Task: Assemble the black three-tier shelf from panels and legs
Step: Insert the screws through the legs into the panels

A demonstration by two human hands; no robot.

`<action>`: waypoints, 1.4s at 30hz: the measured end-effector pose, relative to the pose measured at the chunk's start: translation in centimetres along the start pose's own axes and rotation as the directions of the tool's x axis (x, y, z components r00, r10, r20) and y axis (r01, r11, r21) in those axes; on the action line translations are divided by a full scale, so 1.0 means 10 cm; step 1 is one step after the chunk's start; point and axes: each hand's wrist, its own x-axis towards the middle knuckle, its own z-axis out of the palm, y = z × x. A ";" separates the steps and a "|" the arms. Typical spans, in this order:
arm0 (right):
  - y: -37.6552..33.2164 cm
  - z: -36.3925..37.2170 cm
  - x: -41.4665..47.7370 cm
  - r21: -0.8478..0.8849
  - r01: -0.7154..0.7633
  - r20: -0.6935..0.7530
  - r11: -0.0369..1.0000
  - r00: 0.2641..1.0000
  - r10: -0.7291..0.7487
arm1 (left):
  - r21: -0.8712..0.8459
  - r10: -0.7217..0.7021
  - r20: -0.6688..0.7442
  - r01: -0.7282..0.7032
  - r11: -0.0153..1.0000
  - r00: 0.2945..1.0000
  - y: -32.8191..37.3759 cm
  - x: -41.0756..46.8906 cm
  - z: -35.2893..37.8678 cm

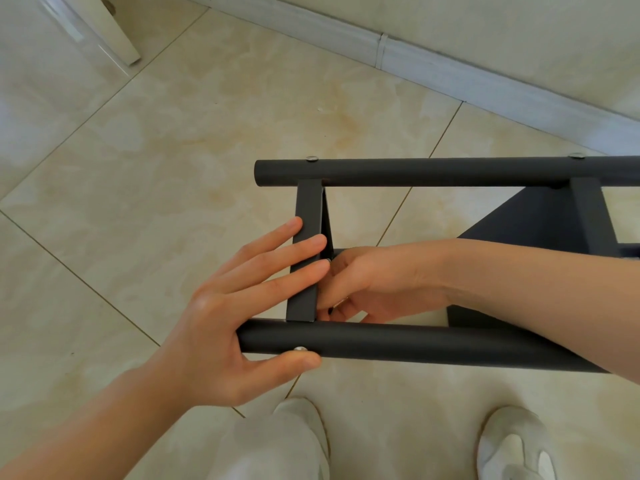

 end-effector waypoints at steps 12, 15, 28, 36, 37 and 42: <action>-0.01 0.02 -0.02 -0.052 -0.001 -0.034 0.999 0.999 -0.001 | 0.009 0.007 -0.005 -0.007 1.000 1.000 0.00 -0.01 0.00; -0.01 0.02 -0.02 -0.064 -0.003 -0.053 0.998 0.999 0.000 | 0.007 0.005 -0.008 -0.005 1.000 1.000 0.01 -0.01 -0.01; 0.01 -0.02 -0.44 -0.195 0.077 -0.024 0.978 0.996 -0.083 | -0.089 -0.176 -0.001 0.175 0.981 0.984 0.12 -0.13 -0.02; -0.04 0.06 -0.72 -0.371 0.163 -0.066 0.914 0.977 -0.201 | -0.551 -0.549 -0.212 0.365 0.750 0.808 0.32 -0.22 0.28; -0.06 0.07 -0.74 -0.410 0.156 -0.086 0.899 0.974 -0.209 | -0.622 -0.606 -0.198 0.379 0.685 0.771 0.36 -0.20 0.33; -0.08 0.21 -0.86 -0.636 0.090 -0.233 0.767 0.925 -0.302 | -0.723 -0.689 -0.063 0.443 0.531 0.722 0.52 -0.09 0.45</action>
